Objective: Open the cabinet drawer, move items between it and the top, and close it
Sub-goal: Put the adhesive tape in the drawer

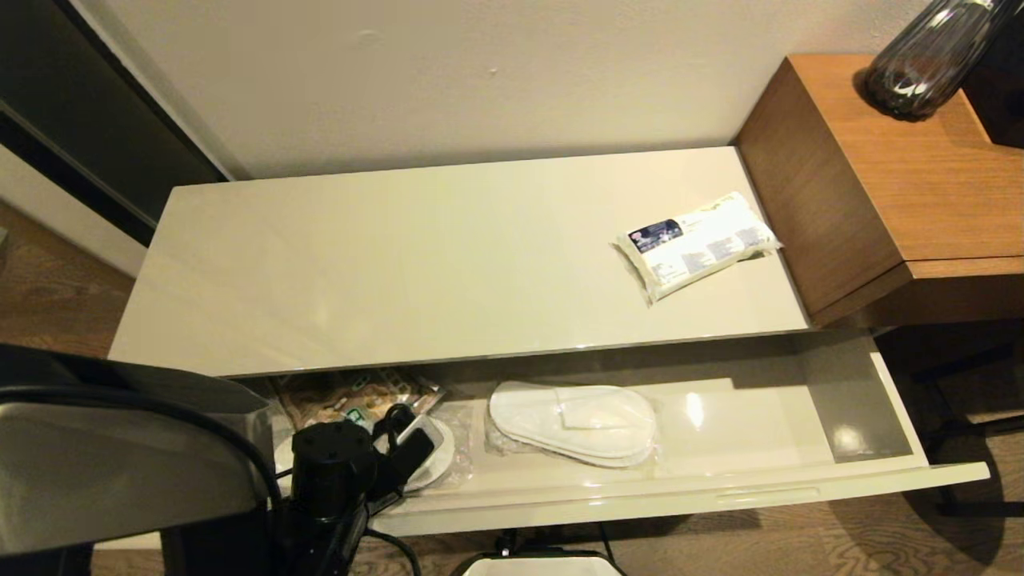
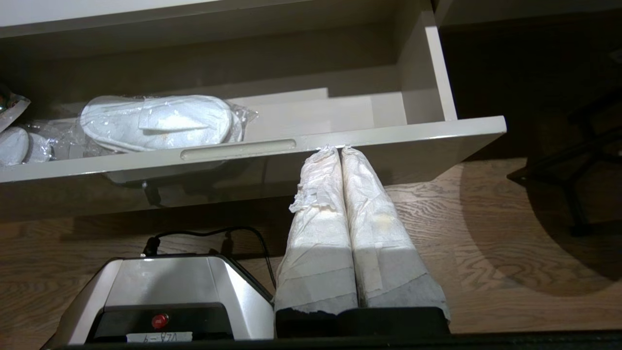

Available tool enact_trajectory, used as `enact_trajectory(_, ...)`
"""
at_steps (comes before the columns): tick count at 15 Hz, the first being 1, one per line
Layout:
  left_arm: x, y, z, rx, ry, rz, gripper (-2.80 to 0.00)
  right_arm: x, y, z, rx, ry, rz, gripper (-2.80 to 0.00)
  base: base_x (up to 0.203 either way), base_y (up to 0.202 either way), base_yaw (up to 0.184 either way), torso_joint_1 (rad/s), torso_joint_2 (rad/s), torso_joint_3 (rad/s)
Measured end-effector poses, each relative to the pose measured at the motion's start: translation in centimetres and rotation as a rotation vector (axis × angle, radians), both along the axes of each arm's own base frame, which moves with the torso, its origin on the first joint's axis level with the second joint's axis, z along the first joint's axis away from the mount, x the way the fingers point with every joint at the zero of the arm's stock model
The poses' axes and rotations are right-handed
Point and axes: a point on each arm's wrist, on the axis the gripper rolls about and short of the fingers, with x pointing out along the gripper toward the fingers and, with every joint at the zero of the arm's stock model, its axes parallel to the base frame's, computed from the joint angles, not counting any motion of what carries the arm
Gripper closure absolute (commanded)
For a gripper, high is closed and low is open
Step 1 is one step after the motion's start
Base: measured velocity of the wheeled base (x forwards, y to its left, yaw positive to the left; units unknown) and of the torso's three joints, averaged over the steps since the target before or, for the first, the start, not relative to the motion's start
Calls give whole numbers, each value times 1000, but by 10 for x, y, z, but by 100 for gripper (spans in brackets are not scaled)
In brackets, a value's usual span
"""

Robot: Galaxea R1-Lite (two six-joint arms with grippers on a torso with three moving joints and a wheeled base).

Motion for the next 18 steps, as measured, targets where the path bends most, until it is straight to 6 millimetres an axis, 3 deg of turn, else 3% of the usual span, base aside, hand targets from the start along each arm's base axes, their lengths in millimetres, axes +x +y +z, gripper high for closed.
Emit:
enact_trajectory(3,-9,5,0,8,30,-26,0,0,0,0,0,0,1,0,0,0,0,0,0,0)
enact_trajectory(9,22,-12,10,-37,-87,26,0,0,0,0,0,0,0,0,0,0,0,0,0,0)
enact_trajectory(13,38,-22,0,-42,-98,28,0,0,0,0,0,0,0,0,0,0,0,0,0,0)
enact_trajectory(18,44,-26,-17,-27,-72,28,0,0,0,0,0,0,0,0,0,0,0,0,0,0)
